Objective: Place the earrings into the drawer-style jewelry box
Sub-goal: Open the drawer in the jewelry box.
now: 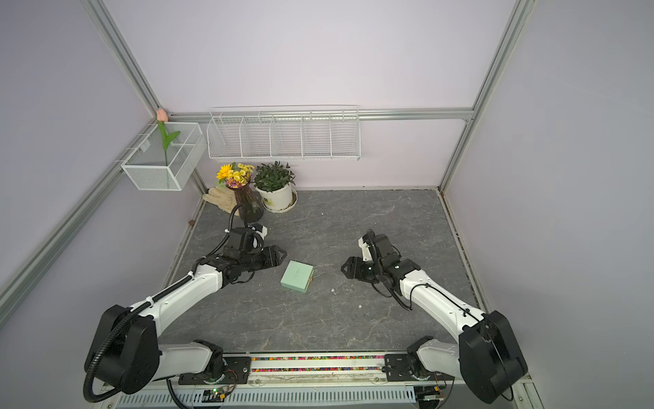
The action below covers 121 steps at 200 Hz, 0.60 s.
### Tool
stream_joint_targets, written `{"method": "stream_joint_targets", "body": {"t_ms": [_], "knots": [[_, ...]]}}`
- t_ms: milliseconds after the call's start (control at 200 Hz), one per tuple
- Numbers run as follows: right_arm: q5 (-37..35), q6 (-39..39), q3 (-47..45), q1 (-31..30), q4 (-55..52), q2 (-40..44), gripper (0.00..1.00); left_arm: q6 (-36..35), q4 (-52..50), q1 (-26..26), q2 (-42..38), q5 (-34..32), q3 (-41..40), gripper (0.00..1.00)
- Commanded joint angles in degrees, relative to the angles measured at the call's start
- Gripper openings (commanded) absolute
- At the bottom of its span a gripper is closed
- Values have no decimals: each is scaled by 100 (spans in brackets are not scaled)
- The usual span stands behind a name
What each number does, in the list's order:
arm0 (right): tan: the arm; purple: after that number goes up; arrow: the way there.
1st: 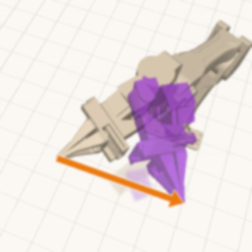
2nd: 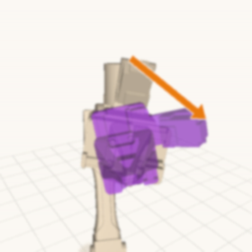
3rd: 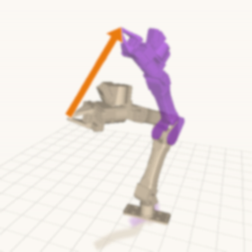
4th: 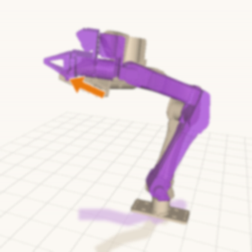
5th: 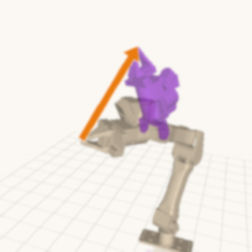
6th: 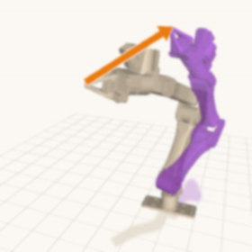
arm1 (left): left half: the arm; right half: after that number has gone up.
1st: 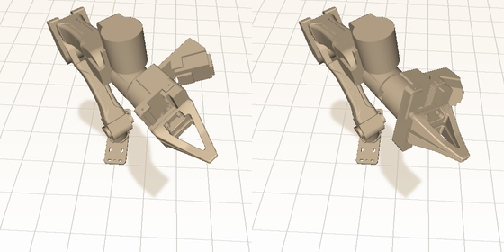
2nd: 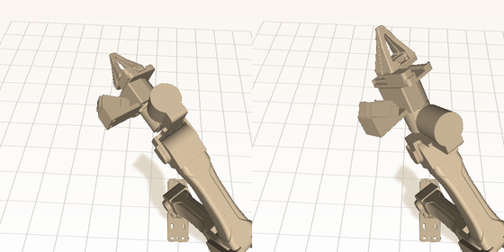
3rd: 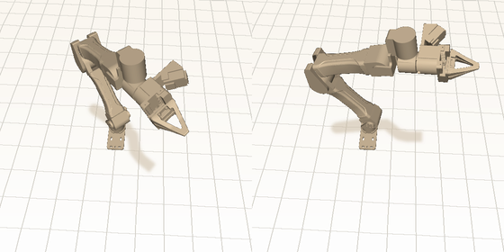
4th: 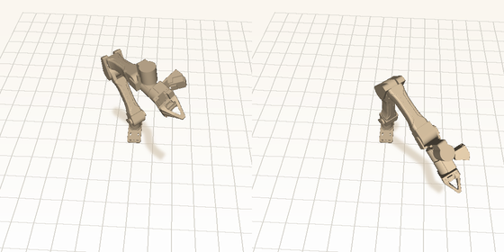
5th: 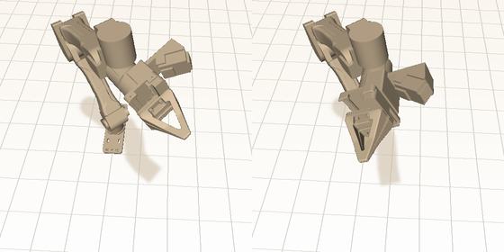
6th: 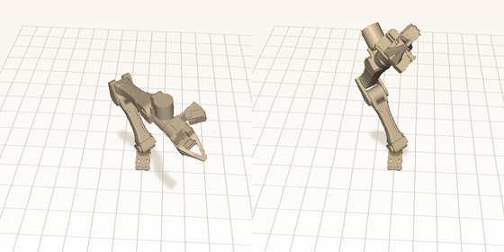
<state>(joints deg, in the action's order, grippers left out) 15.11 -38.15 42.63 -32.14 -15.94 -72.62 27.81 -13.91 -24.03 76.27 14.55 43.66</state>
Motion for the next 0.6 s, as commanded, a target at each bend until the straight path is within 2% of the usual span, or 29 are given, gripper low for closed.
{"method": "stream_joint_targets", "body": {"t_ms": [0, 240, 600], "knots": [[14, -598, -74, -478, 578, -417, 62, 163, 307, -29, 176, 245, -175, 68], [34, -927, 179, -1127, 1284, -1349, 49, 246, 446, -146, 489, 262, -335, 67], [282, -719, 1003, -1183, 1275, -2311, 41, 224, 471, -146, 734, 165, -503, 65]]}}
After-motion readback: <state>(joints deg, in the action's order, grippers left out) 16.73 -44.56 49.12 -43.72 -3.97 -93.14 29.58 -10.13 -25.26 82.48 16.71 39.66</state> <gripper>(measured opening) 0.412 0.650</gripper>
